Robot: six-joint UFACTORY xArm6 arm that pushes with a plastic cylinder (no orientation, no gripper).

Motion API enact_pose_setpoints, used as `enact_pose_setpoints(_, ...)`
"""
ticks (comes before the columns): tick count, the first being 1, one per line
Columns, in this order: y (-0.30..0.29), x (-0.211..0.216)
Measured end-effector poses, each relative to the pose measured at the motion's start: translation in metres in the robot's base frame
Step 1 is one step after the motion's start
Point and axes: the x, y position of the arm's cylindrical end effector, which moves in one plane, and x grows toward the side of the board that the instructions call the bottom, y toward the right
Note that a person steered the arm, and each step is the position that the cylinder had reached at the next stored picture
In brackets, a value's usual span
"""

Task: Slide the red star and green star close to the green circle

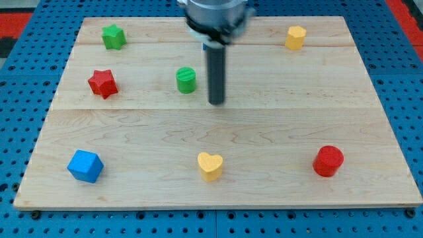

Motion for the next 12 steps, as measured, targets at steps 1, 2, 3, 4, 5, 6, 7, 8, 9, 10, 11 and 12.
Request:
enact_pose_setpoints(1,-0.114,0.003)
enact_pose_setpoints(2,-0.205,-0.007)
enact_pose_setpoints(3,-0.230,-0.019)
enact_pose_setpoints(4,-0.232,-0.039)
enact_pose_setpoints(5,-0.285,-0.065)
enact_pose_setpoints(6,-0.252,-0.070)
enact_pose_setpoints(7,-0.180,-0.020)
enact_pose_setpoints(8,-0.178,-0.015)
enact_pose_setpoints(9,-0.272,-0.045)
enact_pose_setpoints(10,-0.240,-0.061)
enact_pose_setpoints(11,-0.155,-0.039)
enact_pose_setpoints(12,-0.169,-0.024)
